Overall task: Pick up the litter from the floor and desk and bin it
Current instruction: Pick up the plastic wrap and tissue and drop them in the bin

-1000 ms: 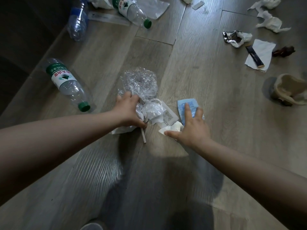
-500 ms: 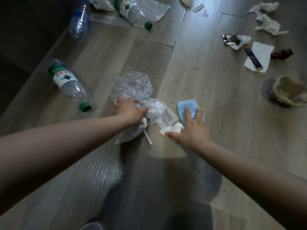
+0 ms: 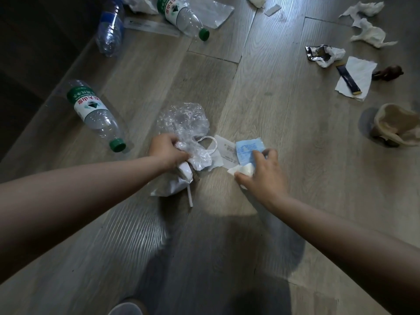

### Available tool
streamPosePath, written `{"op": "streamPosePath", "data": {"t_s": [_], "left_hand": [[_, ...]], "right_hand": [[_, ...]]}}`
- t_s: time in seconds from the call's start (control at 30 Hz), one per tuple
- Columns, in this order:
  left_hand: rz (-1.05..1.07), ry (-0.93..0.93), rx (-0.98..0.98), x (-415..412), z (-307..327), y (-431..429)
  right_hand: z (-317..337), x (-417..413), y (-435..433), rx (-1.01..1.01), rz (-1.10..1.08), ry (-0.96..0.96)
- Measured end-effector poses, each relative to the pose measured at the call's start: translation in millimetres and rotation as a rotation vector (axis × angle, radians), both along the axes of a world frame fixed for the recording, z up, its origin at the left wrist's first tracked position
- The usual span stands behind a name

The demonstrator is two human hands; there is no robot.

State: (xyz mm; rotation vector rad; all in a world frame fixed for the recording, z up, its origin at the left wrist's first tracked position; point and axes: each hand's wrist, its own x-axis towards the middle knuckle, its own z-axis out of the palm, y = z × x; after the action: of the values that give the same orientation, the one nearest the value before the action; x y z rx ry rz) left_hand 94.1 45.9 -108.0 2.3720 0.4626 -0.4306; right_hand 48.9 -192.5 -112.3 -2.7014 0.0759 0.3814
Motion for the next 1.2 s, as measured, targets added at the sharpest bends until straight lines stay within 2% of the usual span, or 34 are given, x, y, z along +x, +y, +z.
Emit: {"op": "streamPosePath", "data": {"t_s": [0.27,0.5,0.63,0.83,0.97,1.2], "left_hand": [[0.132,-0.003,-0.19,-2.3,4.3,24.8],[0.132,0.058,-0.217,-10.7,12.7,46.5],[0.087,0.091,-0.284,-14.6,18.4,53.6],[0.011,0.039,-0.152,-21.3,23.3,44.8],[0.059,-0.001,-0.076,-19.2,19.2,40.2],[-0.061,0.031,0.215,-18.4,4.5,53.5]], "right_hand": [[0.9,8.3,-10.6,0.042,0.049,-0.06],[18.1,17.1,-9.5,0.146,-0.079,-0.218],[22.0,23.7,4.5,0.159,-0.049,-0.202],[24.6,29.2,15.6,0.122,0.005,-0.206],[28.7,40.4,20.9,0.061,0.038,-0.233],[8.4,46.4,48.2,-0.018,0.153,-0.143]]}}
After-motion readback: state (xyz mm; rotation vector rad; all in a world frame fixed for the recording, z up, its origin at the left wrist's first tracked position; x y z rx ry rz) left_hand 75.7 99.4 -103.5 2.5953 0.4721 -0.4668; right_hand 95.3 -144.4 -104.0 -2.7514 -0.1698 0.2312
